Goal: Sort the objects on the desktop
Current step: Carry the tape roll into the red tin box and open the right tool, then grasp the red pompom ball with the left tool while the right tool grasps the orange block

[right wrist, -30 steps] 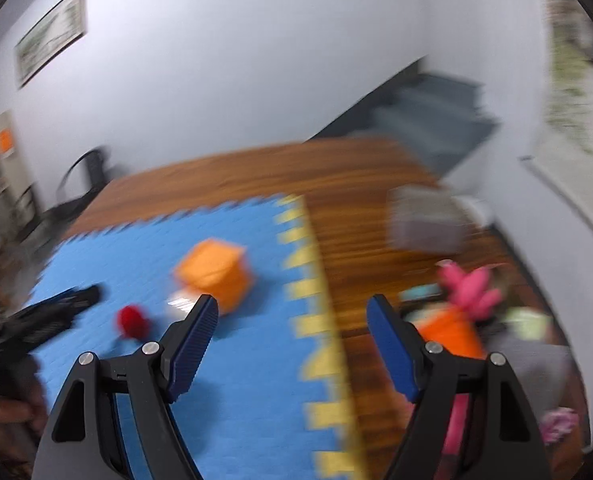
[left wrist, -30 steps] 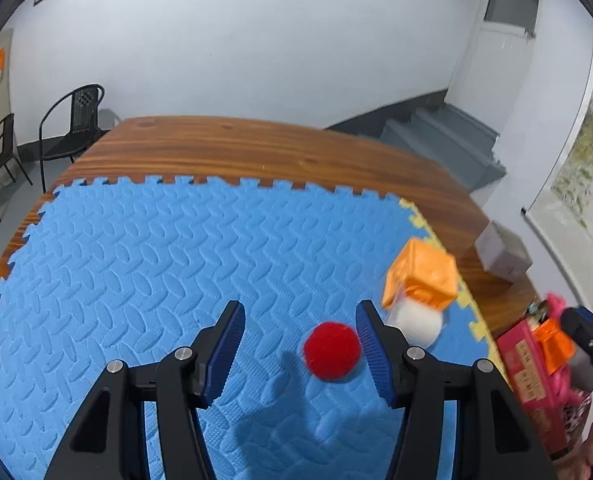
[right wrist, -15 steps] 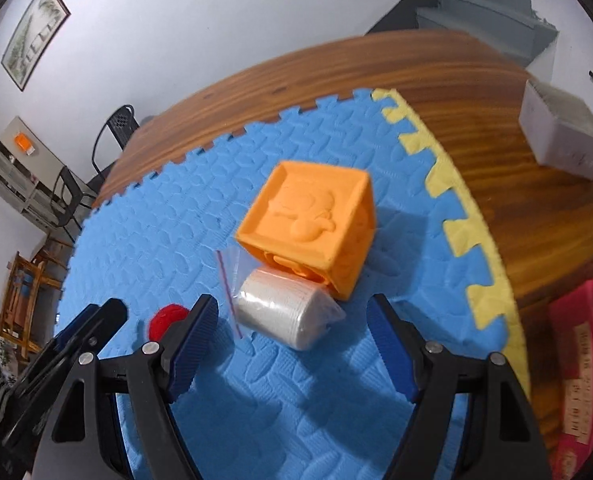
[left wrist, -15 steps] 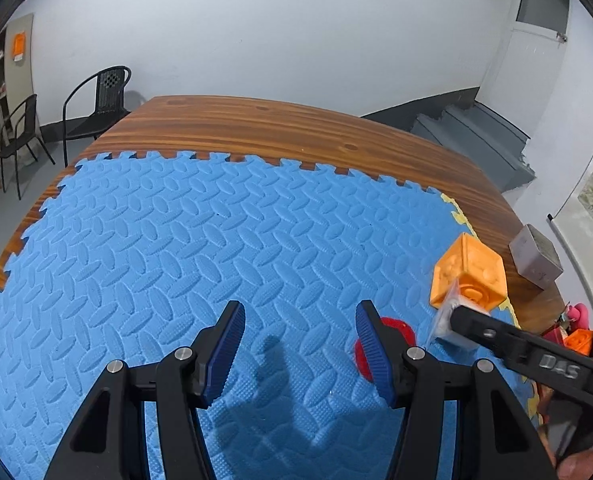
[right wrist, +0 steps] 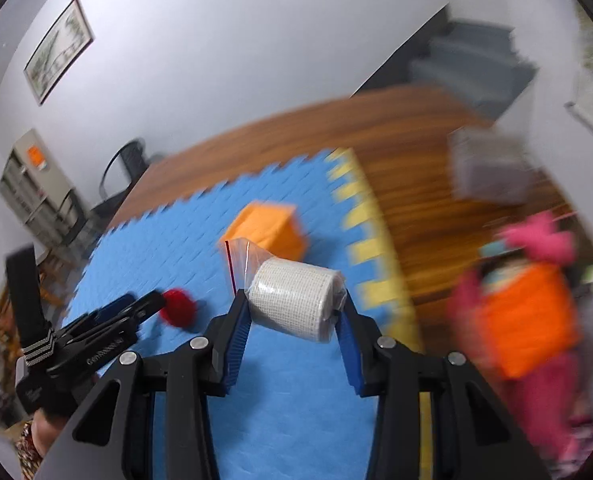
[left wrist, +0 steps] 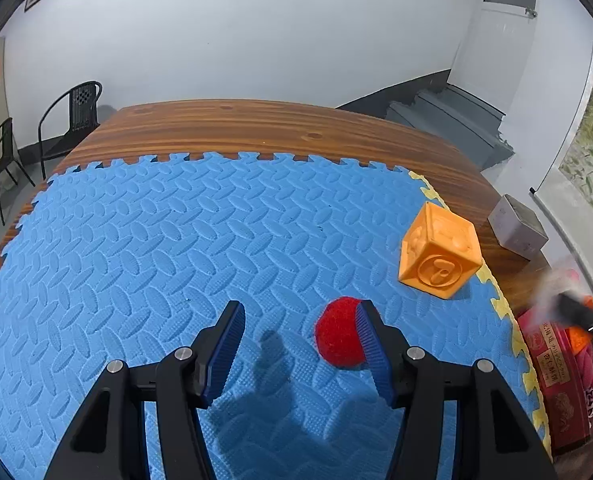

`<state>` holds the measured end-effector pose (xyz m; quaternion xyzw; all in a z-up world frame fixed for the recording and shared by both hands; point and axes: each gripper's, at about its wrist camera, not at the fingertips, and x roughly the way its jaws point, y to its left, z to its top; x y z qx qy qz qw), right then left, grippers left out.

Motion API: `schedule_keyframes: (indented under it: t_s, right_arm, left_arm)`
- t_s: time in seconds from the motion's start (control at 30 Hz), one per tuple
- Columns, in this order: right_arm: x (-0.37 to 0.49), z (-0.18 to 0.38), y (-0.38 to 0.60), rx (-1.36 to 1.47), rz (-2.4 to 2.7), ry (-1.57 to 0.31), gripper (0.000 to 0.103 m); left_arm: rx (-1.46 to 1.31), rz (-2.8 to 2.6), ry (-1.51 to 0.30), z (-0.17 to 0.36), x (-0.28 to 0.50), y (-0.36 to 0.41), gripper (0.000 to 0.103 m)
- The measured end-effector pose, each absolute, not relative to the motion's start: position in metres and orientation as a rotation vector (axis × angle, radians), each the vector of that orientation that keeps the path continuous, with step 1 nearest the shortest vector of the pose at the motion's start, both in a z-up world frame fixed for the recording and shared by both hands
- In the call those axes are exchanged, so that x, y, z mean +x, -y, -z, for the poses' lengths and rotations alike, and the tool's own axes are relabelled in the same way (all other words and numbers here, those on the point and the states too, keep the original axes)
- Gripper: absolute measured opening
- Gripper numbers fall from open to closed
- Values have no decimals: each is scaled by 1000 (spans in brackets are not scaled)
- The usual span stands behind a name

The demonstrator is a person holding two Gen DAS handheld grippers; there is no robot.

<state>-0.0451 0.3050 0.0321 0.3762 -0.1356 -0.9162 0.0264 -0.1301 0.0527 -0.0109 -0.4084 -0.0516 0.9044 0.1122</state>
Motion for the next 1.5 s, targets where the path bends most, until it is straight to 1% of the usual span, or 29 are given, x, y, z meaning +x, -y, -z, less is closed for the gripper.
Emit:
schedule_keyframes:
  t_s: [0.07, 0.13, 0.33, 0.5, 0.63, 0.7, 0.77, 1.03, 1.2, 1.3, 1.5]
  right_arm:
    - [-32, -50, -340, 1135, 2938, 435, 45]
    - [-20, -65, -387, 1142, 3040, 506, 45]
    - [-23, -57, -463, 1261, 3196, 664, 45]
    - [-38, -42, -480, 1373, 3204, 661, 45]
    - [-50, -31, -494, 1462, 3207, 658, 48]
    - [-48, -32, -492, 1452, 3216, 649, 58]
    - [-43, -35, -489, 1419, 3234, 640, 61]
    - [-46, -62, -428, 1208, 3195, 548, 66]
    - [-53, -73, -385, 1106, 3114, 522, 73]
    - [-69, -73, -351, 1089, 3016, 499, 79]
    - [-115, -49, -295, 1157, 2871, 418, 79]
  left_arm:
    - [-1200, -2656, 154, 10, -130, -53, 59]
    - [-1199, -2654, 155, 10, -130, -54, 59]
    - [-1187, -2638, 127, 13, -133, -64, 59]
    - [-1180, -2622, 114, 14, -133, -68, 59]
    - [-1183, -2612, 125, 13, -134, -66, 59]
    - [-1184, -2611, 129, 13, -134, -66, 59]
    - [-1184, -2610, 133, 13, -134, -65, 59]
    - [-1198, -2631, 156, 8, -128, -62, 59]
    - [-1188, -2637, 168, 7, -126, -56, 59]
    - [-1199, -2647, 168, 9, -129, -53, 59]
    - [-1204, -2594, 187, 14, -136, -52, 59]
